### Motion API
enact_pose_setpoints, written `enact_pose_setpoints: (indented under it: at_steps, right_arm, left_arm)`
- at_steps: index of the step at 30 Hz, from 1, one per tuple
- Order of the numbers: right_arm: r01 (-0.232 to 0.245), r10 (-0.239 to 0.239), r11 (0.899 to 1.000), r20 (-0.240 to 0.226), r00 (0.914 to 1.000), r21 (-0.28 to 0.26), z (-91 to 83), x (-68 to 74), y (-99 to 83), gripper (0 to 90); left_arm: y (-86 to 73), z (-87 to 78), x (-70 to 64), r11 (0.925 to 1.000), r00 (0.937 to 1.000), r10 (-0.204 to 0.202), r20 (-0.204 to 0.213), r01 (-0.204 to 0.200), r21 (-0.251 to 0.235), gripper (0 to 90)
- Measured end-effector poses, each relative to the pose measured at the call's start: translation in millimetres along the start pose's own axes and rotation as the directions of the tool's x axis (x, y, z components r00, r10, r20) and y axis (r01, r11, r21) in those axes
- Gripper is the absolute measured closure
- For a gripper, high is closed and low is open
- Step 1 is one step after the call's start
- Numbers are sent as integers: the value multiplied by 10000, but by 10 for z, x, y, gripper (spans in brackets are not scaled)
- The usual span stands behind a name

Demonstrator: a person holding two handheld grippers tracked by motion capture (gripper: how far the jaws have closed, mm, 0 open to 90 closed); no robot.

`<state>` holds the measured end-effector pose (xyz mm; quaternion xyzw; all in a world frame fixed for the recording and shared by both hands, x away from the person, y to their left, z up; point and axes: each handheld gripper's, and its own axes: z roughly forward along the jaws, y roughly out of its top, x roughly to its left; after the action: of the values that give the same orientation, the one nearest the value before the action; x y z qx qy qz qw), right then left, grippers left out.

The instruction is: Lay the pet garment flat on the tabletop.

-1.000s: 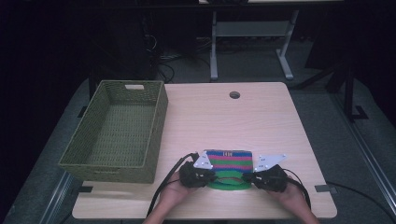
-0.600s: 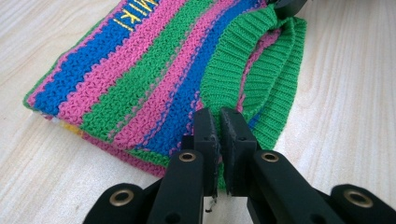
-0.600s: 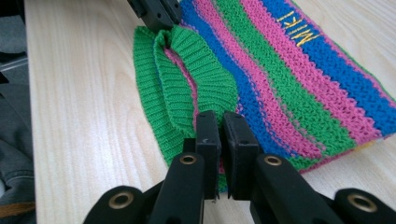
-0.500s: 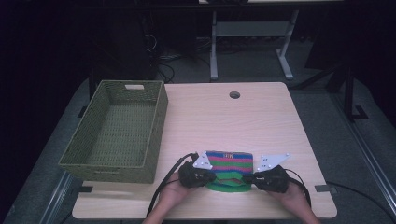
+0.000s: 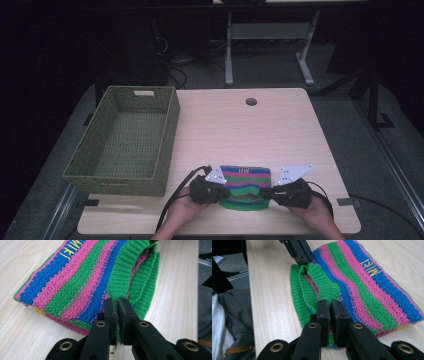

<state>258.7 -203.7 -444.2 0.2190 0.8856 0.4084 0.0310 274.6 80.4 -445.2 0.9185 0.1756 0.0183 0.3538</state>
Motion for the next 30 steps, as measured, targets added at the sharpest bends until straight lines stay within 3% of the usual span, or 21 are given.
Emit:
enact_pose_setpoints:
  at_steps: [6, 11, 20, 24, 30]
  right_arm:
    - [274, -274, 9996, -40, 9996, -42, -54, 77, 58, 850]
    - [138, -140, 9998, -133, 9998, -134, -106, 80, 56, 850]
    - [148, -155, 9994, -239, 9996, -302, -218, 165, 86, 850]
    - [296, -306, 9991, -314, 9990, -319, -276, 267, 108, 850]
    - [539, -549, 9982, -377, 9978, -276, -353, 378, 221, 850]
  left_arm:
    - [39, -107, -65, 9995, 9997, 217, -76, -218, -224, 860]
    - [72, -177, -111, 9985, 9990, 444, -83, -446, -315, 861]
    - [71, -292, -223, 9980, 9991, 395, 151, -387, -505, 862]
    - [45, -386, -280, 9970, 9990, 131, 434, -97, -769, 862]
    - [95, -528, -350, 9952, 9991, 270, 311, -240, -953, 862]
